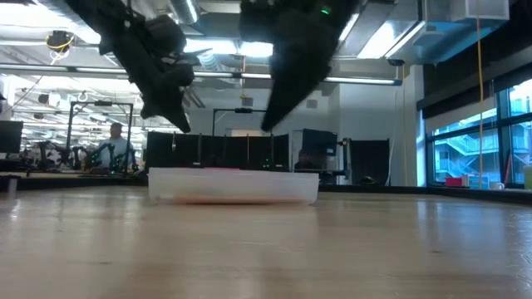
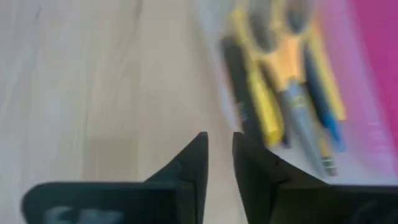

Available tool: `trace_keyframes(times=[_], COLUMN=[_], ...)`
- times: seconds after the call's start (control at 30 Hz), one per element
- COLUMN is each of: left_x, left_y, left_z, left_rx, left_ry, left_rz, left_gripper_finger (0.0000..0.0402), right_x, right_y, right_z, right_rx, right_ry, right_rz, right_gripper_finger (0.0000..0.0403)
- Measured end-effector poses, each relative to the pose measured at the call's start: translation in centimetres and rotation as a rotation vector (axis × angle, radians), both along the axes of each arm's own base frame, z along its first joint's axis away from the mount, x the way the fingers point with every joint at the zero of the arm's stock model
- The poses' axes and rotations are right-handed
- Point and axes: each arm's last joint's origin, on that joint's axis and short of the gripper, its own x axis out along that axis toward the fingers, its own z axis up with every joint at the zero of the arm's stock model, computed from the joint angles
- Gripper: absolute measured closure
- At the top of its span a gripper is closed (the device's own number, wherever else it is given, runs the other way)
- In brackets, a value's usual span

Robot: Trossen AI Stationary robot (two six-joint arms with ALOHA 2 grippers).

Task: Pick & place school supplies into a supply box
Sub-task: Close the pink supply box

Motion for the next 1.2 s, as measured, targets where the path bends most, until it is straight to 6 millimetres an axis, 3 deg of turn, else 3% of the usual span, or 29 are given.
trace_keyframes(times=[0.1, 0.23, 0.47, 0.63, 1.03, 1.2], left_x=[0.2, 0.5, 1.6, 2.8, 5.2, 5.8], left_y=[0.9, 1.7, 5.0, 7.3, 11.0, 11.5], left_z=[-0.9, -1.5, -0.1, -1.1, -4.9, -5.9], left_rx=[-0.02, 0.0, 0.079, -0.004, -0.052, -0.137], left_ry=[0.019, 0.049, 0.102, 0.131, 0.319, 0.285], left_rz=[0.011, -0.013, 0.066, 0.0, -0.045, -0.113], left_gripper_finger=[0.0401, 0.0399, 0.0401, 0.0401, 0.04, 0.0401], right_x=[-1.1, -2.4, -3.1, -3.6, -3.6, -3.0], right_y=[0.9, 1.2, 1.5, 1.6, 2.0, 2.0], right_z=[-2.1, -4.4, -6.2, -7.7, -7.6, -7.3], right_rx=[-0.016, -0.042, -0.07, -0.069, -0.085, -0.067], right_ry=[0.049, 0.08, 0.047, -0.004, -0.033, -0.092], right_rz=[0.035, -0.059, -0.033, -0.032, -0.059, -0.064], right_gripper_finger=[0.0339, 0.0349, 0.0376, 0.0397, 0.0398, 0.039])
